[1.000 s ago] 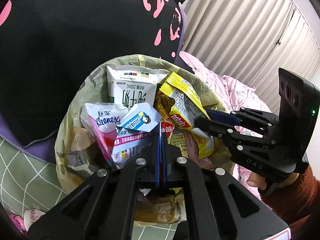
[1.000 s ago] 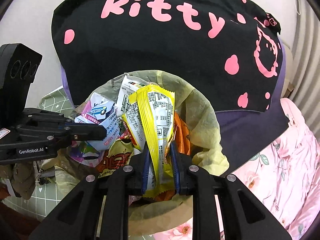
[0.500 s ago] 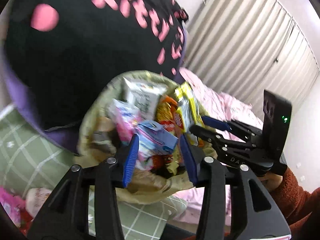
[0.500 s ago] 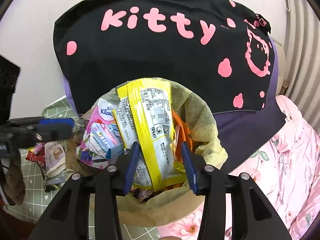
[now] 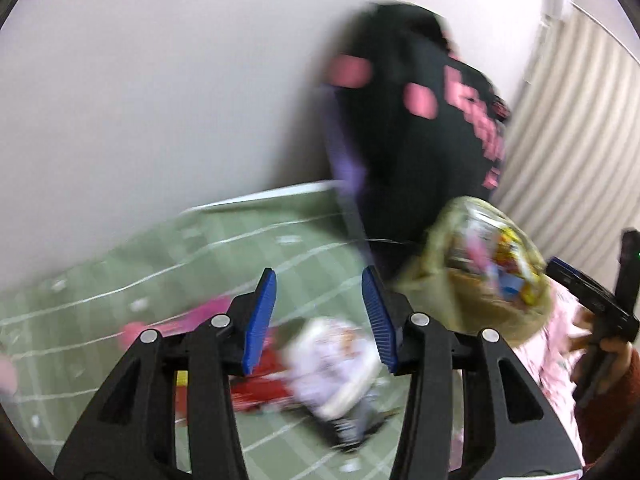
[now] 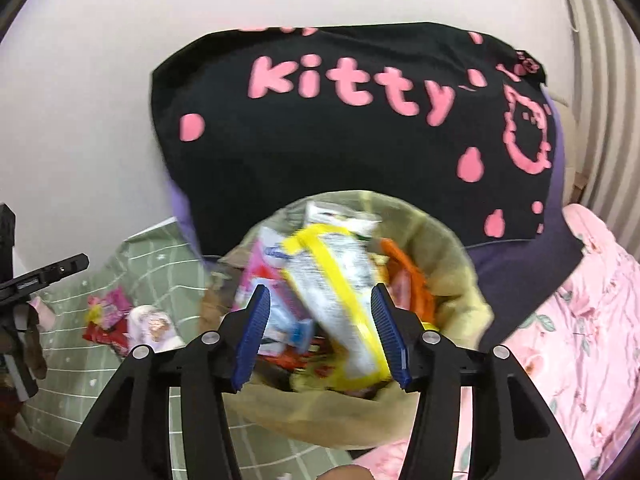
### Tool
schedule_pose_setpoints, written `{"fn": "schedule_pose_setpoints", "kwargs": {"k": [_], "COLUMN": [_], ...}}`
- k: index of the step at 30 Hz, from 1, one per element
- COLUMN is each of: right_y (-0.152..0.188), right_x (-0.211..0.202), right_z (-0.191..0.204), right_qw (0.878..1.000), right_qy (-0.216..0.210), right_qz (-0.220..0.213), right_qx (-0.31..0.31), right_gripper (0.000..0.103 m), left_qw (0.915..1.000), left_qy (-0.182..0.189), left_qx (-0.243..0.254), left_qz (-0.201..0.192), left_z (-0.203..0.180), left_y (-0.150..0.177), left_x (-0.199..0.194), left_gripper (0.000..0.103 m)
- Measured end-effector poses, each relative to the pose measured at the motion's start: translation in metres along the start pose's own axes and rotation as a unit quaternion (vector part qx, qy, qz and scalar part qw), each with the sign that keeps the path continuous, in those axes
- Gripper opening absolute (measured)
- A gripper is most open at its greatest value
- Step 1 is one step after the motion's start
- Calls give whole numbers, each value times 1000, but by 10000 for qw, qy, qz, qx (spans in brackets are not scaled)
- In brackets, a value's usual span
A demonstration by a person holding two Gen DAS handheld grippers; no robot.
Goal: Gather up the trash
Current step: 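Move both tools back over the table toward the red and black wrappers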
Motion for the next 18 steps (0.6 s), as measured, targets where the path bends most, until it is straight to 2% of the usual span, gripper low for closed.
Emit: {"fn": "schedule_pose_setpoints", "kwargs": {"k": [3, 7, 12, 18], "right_y": [1, 6, 16, 36], "right_x": [5, 10, 19, 34], "right_z": [24, 57, 93, 132], "right_qw": [9994, 9969, 9916, 9812], "right_qy": [-299, -417, -867, -1287], "right_qz": [100, 134, 336, 655], "right_qx": [-146, -654, -904, -1279], "right_gripper": [49, 49, 49, 49], "left_qw": [9986, 9951, 9929, 9953], "left_qy": [-414, -762, -666, -478], "left_qx": [-313, -622, -953, -500], "left_qz": [-85, -54, 234, 685], "left_z": [38, 79, 99, 68], "left_y": [7, 23, 39, 61], "left_x": [-11, -22, -13, 17], "left_gripper": [44, 45, 48, 48]}}
Point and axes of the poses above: each gripper's, at about its wrist camera, not at the fingertips, and x roughly the way its jaws point, z to its left, y to its underside, the point moved 2 cm from there along x, roughly the way its jaws point, and after that the axes turned 3 degrees about y, right-handed, at the moved point
